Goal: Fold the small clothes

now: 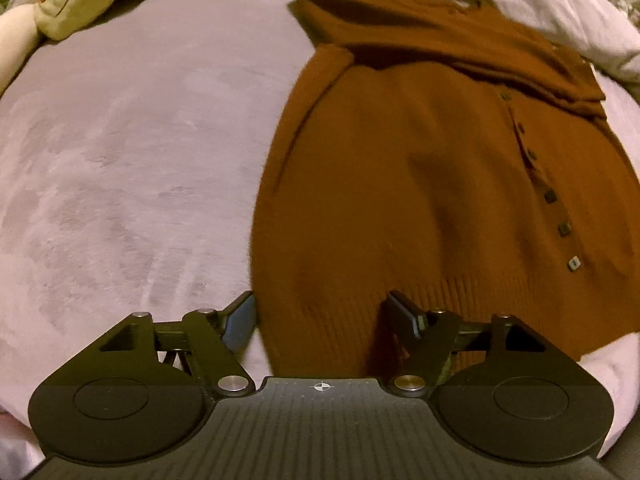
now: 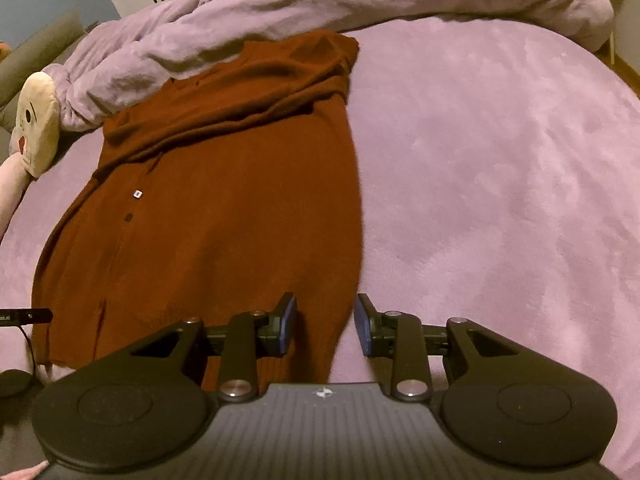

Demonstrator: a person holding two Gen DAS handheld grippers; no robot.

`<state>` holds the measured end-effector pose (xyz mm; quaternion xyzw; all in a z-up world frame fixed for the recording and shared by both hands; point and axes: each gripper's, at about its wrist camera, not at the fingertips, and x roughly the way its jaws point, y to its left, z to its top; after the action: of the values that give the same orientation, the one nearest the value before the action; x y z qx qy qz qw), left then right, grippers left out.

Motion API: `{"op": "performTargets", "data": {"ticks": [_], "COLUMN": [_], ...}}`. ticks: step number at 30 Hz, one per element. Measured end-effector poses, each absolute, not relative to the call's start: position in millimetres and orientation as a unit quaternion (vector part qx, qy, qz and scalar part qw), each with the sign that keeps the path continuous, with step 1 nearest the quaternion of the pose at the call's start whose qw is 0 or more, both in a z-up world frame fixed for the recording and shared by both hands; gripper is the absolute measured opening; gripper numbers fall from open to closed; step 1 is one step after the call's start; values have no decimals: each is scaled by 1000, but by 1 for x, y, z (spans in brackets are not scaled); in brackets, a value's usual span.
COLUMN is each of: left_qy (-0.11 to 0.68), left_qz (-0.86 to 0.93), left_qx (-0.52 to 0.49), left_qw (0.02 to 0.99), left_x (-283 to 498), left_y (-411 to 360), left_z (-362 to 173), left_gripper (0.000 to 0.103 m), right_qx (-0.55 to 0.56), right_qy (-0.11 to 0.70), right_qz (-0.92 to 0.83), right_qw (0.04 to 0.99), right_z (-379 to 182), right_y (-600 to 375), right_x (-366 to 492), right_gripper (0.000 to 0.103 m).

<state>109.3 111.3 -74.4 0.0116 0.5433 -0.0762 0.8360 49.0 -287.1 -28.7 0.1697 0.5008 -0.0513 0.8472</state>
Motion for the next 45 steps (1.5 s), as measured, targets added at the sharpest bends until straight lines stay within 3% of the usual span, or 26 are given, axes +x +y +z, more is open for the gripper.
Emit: {"op": "performTargets", "data": {"ticks": [7, 10, 12, 20, 30, 34, 36, 37, 38, 40, 42, 45], "left_qy": [561, 560, 557, 554, 434, 419, 417, 415, 417, 421, 424, 437], "left_qz": [-83, -96, -103, -168, -131, -60, -59, -73, -97, -127, -148, -171], "left_qx": [-5, -6, 5, -42, -185, -135, -86, -58, -21, 37, 67, 64], "left_qw": [824, 823, 824, 814, 872, 896, 903, 905, 903, 897, 891, 881], "left_x": [115, 114, 113, 127, 228, 253, 248, 241, 234, 223, 213, 212], "left_y": [104, 99, 95, 94, 127, 124, 119, 116, 113, 108, 106, 104], "left_z": [-80, -79, -76, -45, 25, 14, 5, 0, -7, -19, -31, -44], "left_gripper": [55, 34, 18, 14, 8, 8, 16, 28, 48, 68, 70, 70], "right_qx": [206, 214, 224, 283, 346, 327, 297, 283, 267, 214, 164, 112], "right_qy": [507, 507, 513, 508, 399, 375, 371, 364, 363, 359, 355, 369], "right_qz": [-28, -18, -3, 33, 48, -4, -34, -46, -48, -48, -36, 13], "right_qw": [836, 834, 829, 813, 848, 867, 879, 886, 892, 907, 920, 923], "right_z": [-42, -44, -45, -40, -2, -8, -12, -13, -12, -8, -6, -8], "right_y": [-289, -289, -288, -288, -303, -310, -309, -310, -311, -308, -307, -304], "right_x": [45, 46, 46, 51, 136, 177, 186, 186, 186, 180, 171, 159], "right_gripper": [31, 24, 10, 5, 5, 6, 7, 7, 8, 18, 32, 40]}}
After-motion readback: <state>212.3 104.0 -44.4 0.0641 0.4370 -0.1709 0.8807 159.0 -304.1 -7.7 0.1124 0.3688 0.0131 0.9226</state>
